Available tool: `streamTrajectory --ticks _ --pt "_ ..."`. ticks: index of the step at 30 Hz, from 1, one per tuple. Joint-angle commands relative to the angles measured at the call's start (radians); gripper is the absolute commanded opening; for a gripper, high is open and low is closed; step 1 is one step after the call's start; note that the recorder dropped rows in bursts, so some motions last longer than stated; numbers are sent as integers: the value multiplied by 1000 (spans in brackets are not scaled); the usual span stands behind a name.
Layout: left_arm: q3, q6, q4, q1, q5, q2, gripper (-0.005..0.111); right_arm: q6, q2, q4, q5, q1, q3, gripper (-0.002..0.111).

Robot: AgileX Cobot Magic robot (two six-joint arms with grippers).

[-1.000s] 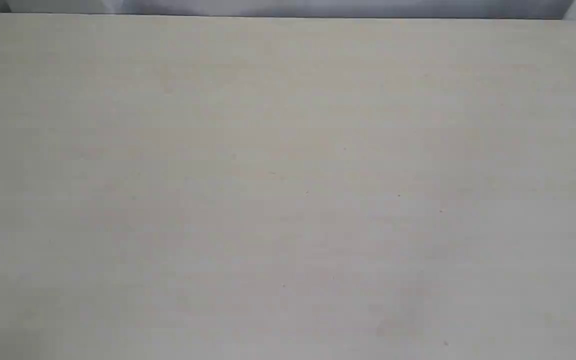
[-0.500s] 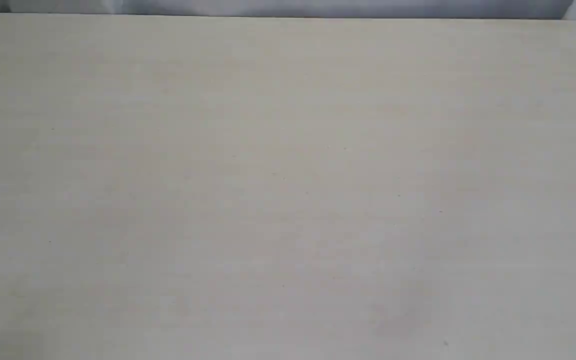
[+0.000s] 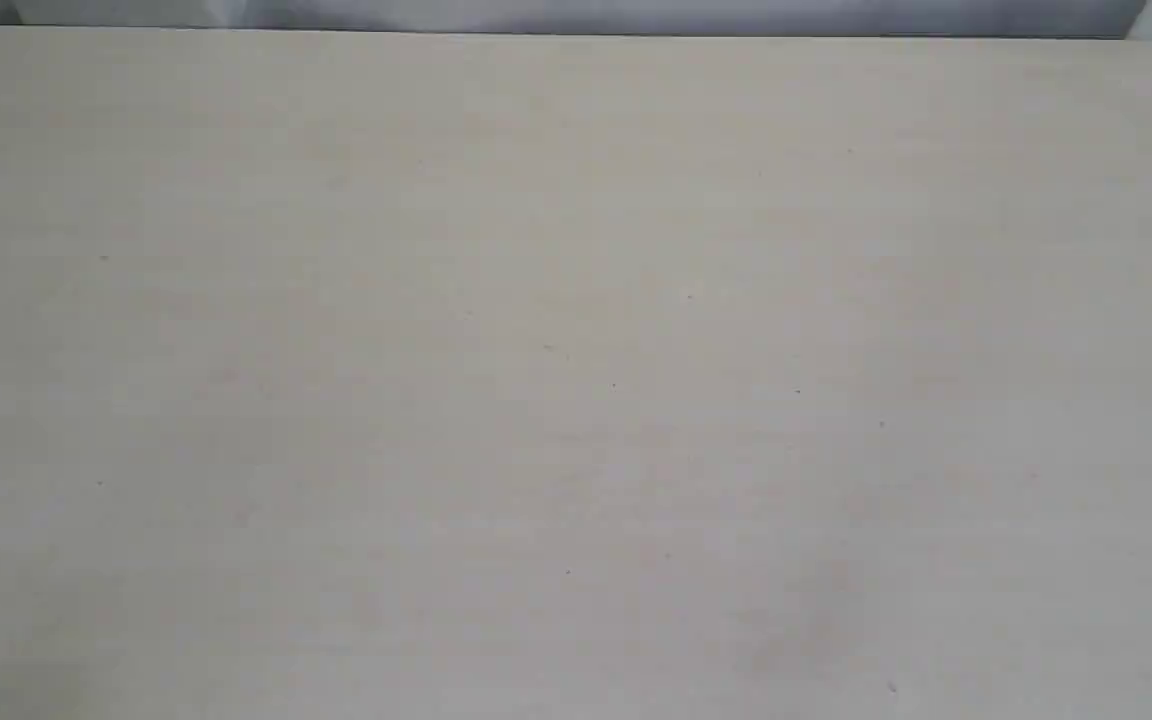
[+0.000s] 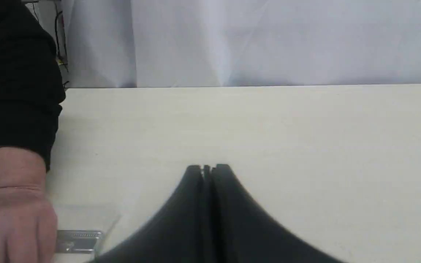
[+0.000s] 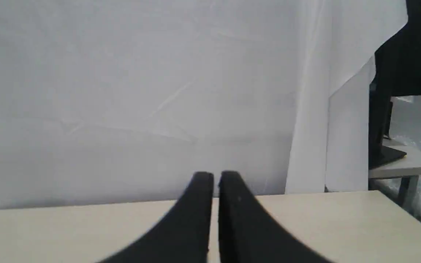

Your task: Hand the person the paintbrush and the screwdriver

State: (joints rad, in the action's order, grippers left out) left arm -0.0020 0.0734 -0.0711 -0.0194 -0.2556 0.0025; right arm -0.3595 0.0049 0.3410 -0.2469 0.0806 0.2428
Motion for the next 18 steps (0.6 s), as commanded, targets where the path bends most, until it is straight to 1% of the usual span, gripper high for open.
streamTrajectory --ticks 1,5,7,9,12,16,18 --pt "2 2 3 8 5 -2 0 0 -5 -4 124 12 -119 4" --pt "2 2 3 8 5 -2 0 0 -5 -4 212 12 -241 4" --pt "2 2 3 8 5 -2 0 0 -5 -7 200 12 -243 4" --pt "2 2 1 8 8 -2 0 0 -5 -21 114 12 -243 4" --pt "2 2 1 8 6 -2 0 0 -5 -21 80 12 -243 4" --pt "2 2 1 8 6 -2 0 0 -5 -21 83 12 -243 4" --pt "2 2 1 8 6 -2 0 0 -5 -7 121 12 -243 4"
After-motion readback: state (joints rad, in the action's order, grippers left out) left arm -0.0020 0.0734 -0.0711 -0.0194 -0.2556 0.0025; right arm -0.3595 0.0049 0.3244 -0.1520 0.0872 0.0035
